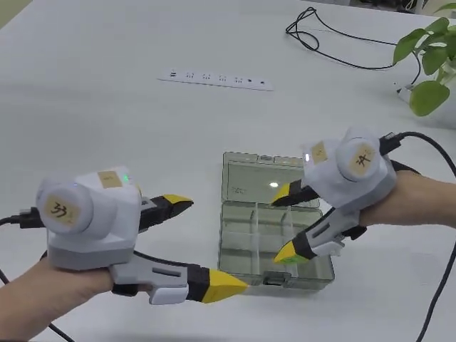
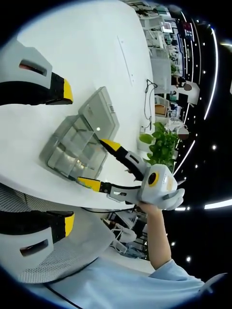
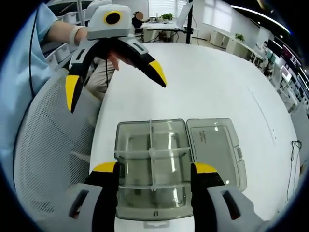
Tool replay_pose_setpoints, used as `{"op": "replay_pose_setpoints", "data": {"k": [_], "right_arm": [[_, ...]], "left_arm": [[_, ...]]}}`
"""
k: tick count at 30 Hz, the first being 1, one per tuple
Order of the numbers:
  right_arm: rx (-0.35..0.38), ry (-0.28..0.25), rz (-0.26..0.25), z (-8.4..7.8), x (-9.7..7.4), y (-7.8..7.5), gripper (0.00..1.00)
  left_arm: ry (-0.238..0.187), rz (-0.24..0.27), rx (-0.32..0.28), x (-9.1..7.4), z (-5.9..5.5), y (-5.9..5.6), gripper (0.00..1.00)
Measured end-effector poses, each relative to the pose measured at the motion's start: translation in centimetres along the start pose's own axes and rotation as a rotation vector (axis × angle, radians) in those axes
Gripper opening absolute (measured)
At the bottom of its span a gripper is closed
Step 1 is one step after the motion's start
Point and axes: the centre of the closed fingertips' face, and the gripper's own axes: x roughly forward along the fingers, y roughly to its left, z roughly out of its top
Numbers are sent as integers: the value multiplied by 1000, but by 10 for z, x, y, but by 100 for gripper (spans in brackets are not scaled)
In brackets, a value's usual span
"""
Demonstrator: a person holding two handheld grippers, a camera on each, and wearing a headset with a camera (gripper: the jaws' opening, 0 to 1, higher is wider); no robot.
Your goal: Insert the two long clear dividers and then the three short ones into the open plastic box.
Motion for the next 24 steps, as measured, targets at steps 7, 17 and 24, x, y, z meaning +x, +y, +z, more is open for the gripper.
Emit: {"op": "replay_pose_setpoints", "data": {"k": [7,17,24], "right_arm": [[28,-91,-48,5,-14,1,88],[98,-193,-86,6,-29,11,100],[170,-220,-149,-15,-54,9,100]], "left_arm": [[-1,-5,10,-2,2,-1,93],[-38,3,-3,-3,6,-2,95],[-56,41,2,-4,6,4,98]]}}
